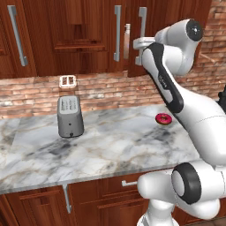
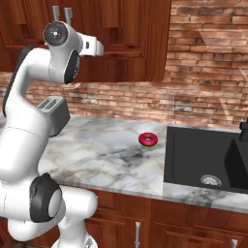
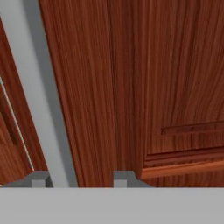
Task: Pick the sponge and soap dispenser from the cabinet and place them on the counter.
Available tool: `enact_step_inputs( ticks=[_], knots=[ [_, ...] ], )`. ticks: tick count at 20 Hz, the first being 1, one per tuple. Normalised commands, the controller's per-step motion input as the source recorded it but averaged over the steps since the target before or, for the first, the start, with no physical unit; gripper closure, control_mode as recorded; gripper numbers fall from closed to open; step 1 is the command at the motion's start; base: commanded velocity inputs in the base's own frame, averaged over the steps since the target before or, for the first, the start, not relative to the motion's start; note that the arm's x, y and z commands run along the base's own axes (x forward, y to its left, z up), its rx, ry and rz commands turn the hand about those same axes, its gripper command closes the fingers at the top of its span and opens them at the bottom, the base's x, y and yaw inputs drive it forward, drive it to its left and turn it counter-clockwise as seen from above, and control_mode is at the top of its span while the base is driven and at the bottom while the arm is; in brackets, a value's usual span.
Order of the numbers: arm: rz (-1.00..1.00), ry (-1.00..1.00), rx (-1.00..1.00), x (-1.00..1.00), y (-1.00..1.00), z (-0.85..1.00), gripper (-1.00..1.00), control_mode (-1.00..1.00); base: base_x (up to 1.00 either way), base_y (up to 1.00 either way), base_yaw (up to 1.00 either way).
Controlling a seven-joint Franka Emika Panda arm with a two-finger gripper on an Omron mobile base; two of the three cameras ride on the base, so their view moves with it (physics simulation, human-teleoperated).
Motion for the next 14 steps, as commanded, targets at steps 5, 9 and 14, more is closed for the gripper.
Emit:
enact_step_inputs(
  ticks=[5,9,14],
  knots=[
    [0.04,0.00,0.00,-0.27,-0.65,0.00,1.00,-1.00,0.00,0.00,0.00],
    [0.05,-0.01,0.00,-0.24,-0.64,0.00,1.00,-1.00,0.00,0.00,0.00],
    [0.07,-0.02,0.00,-0.21,-0.61,0.00,1.00,-1.00,0.00,0.00,0.00]
  ],
)
